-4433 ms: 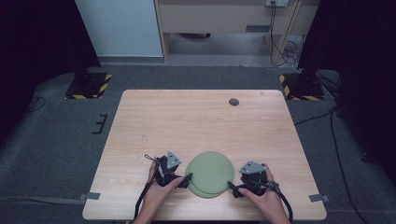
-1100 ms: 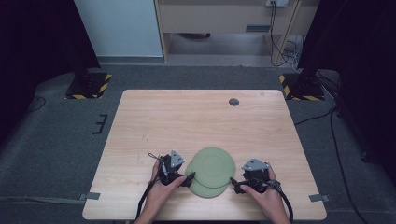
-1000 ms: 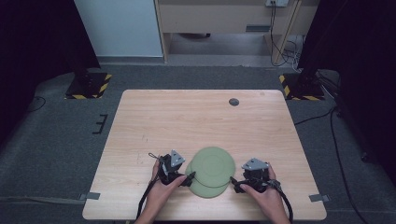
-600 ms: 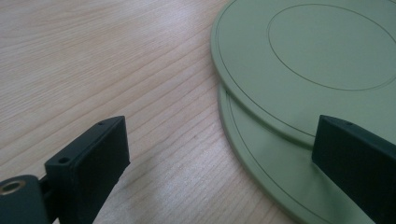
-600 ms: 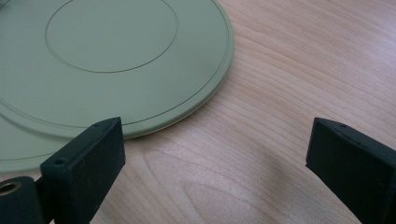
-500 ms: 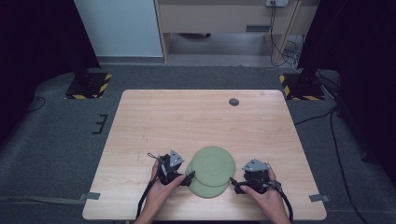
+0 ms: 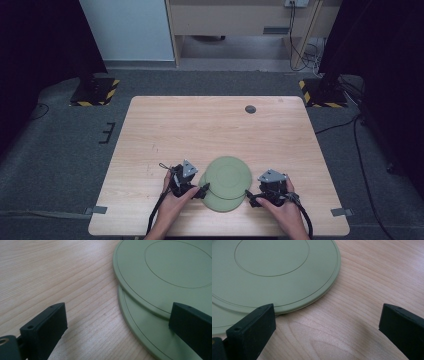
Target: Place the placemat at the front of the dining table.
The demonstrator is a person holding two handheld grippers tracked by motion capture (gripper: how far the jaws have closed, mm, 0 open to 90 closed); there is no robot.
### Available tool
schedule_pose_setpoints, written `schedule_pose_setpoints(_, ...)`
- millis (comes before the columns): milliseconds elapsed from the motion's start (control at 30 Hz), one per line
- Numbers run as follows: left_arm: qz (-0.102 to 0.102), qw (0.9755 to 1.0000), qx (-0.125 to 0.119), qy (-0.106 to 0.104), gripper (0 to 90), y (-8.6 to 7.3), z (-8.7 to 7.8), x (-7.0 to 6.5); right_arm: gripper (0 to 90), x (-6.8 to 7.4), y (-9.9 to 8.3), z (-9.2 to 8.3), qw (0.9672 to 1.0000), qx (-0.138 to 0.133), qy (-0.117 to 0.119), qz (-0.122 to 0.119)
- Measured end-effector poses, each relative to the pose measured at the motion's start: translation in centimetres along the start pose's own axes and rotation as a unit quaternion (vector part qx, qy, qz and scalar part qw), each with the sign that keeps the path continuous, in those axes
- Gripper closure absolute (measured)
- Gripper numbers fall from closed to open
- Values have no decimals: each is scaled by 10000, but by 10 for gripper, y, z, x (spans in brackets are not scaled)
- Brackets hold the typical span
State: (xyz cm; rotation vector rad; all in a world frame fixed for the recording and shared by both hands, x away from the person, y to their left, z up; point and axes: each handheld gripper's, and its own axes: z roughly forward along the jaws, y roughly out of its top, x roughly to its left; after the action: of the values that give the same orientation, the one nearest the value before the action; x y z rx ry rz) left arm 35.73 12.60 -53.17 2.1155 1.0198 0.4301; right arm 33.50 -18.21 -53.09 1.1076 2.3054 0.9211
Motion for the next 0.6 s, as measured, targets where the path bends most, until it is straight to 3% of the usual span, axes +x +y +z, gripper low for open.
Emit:
schedule_pose_setpoints(367, -68, 10000, -36, 4, 7, 2, 3, 2, 16, -3, 2, 3, 9998, -35, -170, 122)
schedule_pose_setpoints(600, -2, 10000, -92, 16, 31, 4, 1, -3, 41, 1, 2, 0, 9999, -72, -96, 39)
